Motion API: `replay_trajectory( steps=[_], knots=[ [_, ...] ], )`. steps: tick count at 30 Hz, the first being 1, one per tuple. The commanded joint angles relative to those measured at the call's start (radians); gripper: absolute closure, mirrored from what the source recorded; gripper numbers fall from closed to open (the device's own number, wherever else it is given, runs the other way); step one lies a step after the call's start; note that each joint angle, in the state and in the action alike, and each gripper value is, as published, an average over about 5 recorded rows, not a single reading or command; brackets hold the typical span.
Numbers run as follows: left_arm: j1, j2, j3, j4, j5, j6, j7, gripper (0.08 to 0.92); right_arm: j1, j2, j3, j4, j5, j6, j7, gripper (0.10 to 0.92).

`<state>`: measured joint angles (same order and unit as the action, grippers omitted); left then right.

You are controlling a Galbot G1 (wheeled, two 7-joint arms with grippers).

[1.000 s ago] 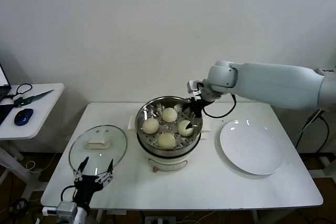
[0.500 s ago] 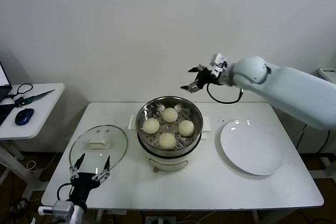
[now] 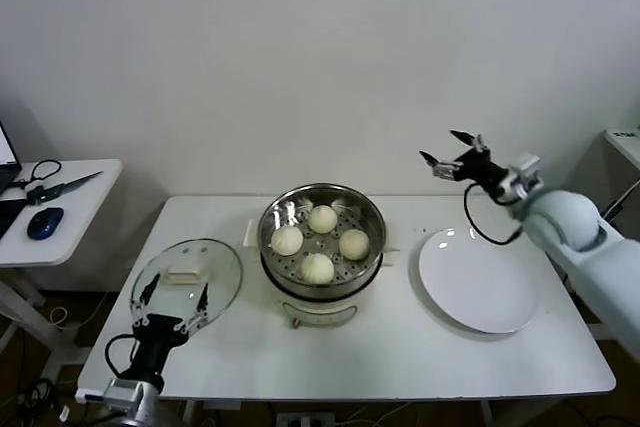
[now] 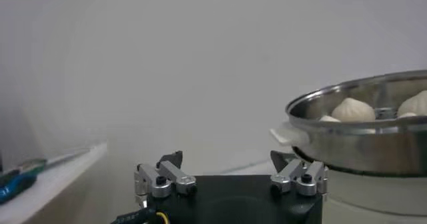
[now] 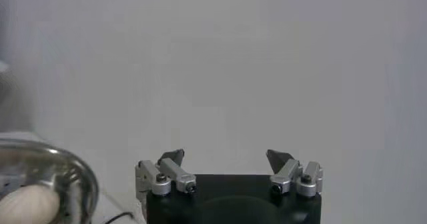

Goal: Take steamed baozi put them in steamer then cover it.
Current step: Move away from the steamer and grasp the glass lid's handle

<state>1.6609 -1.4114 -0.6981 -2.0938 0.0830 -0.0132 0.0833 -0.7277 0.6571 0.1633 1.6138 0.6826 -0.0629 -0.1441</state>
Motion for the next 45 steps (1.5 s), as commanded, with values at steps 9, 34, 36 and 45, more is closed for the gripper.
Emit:
replay_trajectory(
  steps=[9,34,36,45],
  knots=[
    [-0.027,0.156,-0.02,0.117,1.146,-0.056,-0.267,0.177,-0.942,0.419,0.617,0.086,-0.252,0.44,-0.005,0.203],
    [-0.409,0.108,0.056,0.692,1.433,0.085,-0.316,0.177,-1.0,0.56,0.501,0.102,-0.324,0.492,0.054,0.203],
    [-0.429,0.106,0.058,0.719,1.418,0.085,-0.318,0.177,-1.003,0.562,0.501,0.106,-0.325,0.492,0.055,0.203],
    [-0.488,0.105,0.078,0.775,1.366,0.079,-0.327,0.177,-1.018,0.563,0.504,0.101,-0.329,0.5,0.055,0.203]
  ],
)
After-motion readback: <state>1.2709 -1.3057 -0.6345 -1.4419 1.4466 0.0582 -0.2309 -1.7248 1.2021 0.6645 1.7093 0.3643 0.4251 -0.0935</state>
